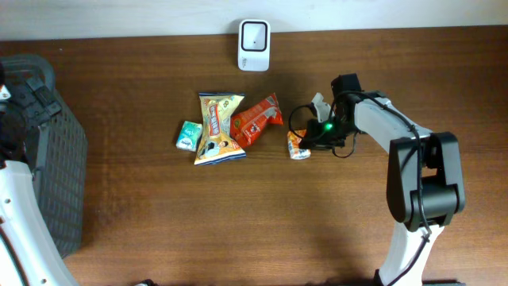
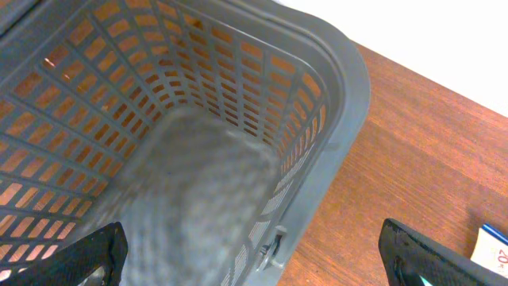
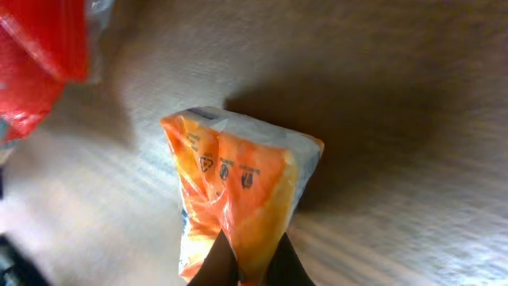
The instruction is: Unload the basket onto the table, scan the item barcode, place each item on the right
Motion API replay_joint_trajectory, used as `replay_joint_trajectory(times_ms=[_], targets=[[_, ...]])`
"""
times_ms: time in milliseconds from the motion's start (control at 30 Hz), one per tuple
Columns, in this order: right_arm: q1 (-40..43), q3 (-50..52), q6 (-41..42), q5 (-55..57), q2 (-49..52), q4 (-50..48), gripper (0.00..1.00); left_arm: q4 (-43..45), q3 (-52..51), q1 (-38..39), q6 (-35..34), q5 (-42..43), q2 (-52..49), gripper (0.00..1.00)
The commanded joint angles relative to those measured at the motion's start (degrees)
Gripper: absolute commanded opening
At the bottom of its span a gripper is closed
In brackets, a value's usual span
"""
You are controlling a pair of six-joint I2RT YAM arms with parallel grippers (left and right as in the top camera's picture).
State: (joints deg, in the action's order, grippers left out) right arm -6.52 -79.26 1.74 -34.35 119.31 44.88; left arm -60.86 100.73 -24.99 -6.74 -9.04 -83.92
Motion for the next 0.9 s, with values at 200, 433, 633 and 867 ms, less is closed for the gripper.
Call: replay_joint_trajectory(times_ms=[200,433,633,867], targets=[[5.4,-12.2,-17.9,-32.5,-5.8,19.3,0.04,0.1,0.2,-0.2,-0.5,-0.2,-0.3,0.99],[4.2,-24.6,-20.8,-36.2,-5.9,29.6,0.04,0.1,0.2,-0.2,-0.5,-0.2,-0.3,0.99],[-1.2,-43.3,-5.5,-10.6,-5.8,30.1,0.04,0.1,0.2,-0.2,-0.5,-0.2,-0.3,0.99],[-16.0,-58.3,-1.6,47.7,-4.5,18.0,0.04,0.1,0.2,-0.2,-0.5,-0.2,-0.3,0.99]])
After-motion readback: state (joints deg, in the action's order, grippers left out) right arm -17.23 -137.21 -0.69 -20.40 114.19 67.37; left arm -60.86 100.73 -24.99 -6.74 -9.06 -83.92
